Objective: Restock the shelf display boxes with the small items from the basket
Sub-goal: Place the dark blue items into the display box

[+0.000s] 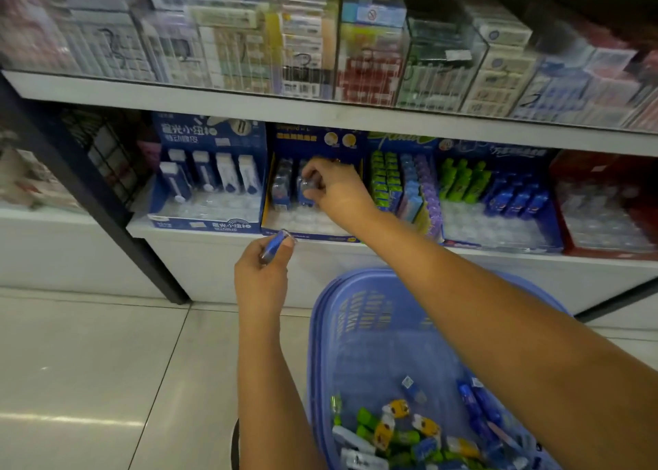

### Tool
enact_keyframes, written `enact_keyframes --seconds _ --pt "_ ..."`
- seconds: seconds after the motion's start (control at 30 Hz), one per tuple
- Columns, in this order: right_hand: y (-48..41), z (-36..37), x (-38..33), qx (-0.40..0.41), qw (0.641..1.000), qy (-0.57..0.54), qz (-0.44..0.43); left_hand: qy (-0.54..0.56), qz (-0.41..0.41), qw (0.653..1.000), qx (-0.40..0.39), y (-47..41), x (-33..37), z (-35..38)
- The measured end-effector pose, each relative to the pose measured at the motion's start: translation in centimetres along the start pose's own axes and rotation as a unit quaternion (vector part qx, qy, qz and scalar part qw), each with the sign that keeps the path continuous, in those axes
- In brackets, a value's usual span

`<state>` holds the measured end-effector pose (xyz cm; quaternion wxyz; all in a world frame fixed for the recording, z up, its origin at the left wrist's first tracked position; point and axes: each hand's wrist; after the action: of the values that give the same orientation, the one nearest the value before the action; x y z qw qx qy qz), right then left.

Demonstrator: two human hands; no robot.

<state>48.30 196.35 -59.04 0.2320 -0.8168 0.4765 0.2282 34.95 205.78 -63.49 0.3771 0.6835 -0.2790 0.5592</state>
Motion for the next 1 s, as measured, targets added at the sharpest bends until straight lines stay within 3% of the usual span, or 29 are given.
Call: enact_keyframes --seconds 0.17,0.4,0.53,0.67,0.77,0.83,0.93,1.0 --pt "-0.9 0.5 -0.1 -0.019 1.0 0.005 0.022 0.03 0.005 0.999 0.039 -0.7 -0.4 -0.6" --pt "-1.5 0.3 -0.2 -0.016 0.993 0.116 -0.019 0.087 0.002 0.996 -0.009 -1.0 -0.4 0.0" --pt "-1.3 -0.3 -0.5 -0.056 0.98 0.189 -0.043 0.083 -0.006 0.995 -0.048 -1.0 -0.2 0.0" --pt "0.5 -1.6 -1.7 -0.055 0.996 0.043 -0.054 -0.013 0.011 0.998 -0.066 -0.9 0.0 -0.2" --pt "2.5 -2.9 -3.4 -0.172 0.979 -0.086 -0.074 -0.063 0.056 0.994 -0.073 -0.7 0.5 -0.3" --pt "3.3 -3.4 -4.0 -0.228 0.968 -0.079 -0.071 -0.084 0.089 0.989 -0.08 -0.6 0.8 -0.2" --pt "3.2 -3.7 -3.6 -0.202 0.975 -0.056 -0.076 -0.087 0.118 0.986 -0.073 -0.2 1.1 0.0" --pt "2.6 -3.7 -3.0 -0.14 0.985 -0.09 -0.05 -0.065 0.124 0.989 -0.044 0.0 1.1 0.2"
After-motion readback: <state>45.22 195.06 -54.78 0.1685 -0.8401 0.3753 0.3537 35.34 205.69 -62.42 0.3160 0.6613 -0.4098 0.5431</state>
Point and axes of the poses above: each hand's wrist, its own y-axis away from the middle knuckle, its own z-axis out of the palm, x = y × z, and after that the axes turned 5 degrees about -y, right-handed
